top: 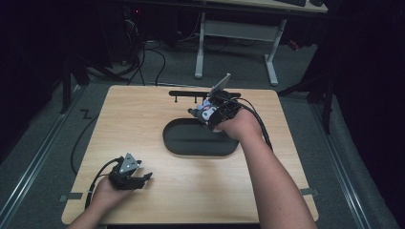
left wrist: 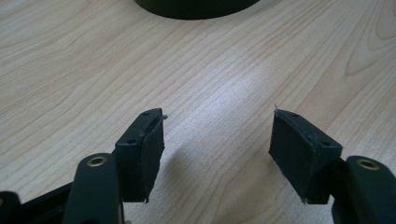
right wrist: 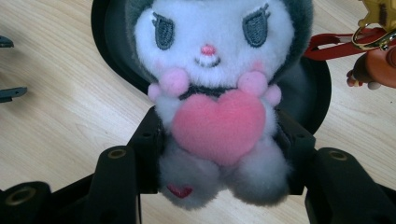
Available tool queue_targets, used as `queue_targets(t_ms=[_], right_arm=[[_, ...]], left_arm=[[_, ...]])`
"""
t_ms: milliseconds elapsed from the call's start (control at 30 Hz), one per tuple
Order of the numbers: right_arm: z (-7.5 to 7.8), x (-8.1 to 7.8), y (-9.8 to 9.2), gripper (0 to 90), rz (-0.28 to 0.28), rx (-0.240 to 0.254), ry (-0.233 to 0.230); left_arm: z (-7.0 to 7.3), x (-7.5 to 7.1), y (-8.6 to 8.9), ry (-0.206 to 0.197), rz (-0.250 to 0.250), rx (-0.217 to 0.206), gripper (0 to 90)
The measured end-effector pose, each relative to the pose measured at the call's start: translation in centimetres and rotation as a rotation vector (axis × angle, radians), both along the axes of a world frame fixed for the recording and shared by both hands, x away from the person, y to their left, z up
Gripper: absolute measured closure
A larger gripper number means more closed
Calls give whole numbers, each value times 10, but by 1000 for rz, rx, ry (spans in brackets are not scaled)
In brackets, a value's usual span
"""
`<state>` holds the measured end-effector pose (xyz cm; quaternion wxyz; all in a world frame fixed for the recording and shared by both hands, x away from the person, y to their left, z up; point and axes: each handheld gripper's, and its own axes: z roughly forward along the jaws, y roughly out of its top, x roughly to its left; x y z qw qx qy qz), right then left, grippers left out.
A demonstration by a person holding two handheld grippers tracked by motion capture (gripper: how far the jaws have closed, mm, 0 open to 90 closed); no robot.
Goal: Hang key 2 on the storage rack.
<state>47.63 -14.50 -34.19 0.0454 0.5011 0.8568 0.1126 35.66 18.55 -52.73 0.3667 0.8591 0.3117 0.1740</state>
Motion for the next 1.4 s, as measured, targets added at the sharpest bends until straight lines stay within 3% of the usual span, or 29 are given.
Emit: queue_targets(t_ms=[633,733,767,833,1400], right_arm=[[-25,5,-8,455,-30,28,16],[-32,6,-10,419,-36,47,24],[-36,8,-11,359,-44,56,14],[-38,8,-11,327,-55,64,10],[-39,-9,-28,333,-71,69,-17]], left_arm=[[-1,0,-1,11,-11,10,355],[-2,0,-2,11,-12,9,356],[-3,1,-3,13,-13,9,356],[-3,1,-4,15,-15,13,356],[-3,2,-8,16,-29,12,355]])
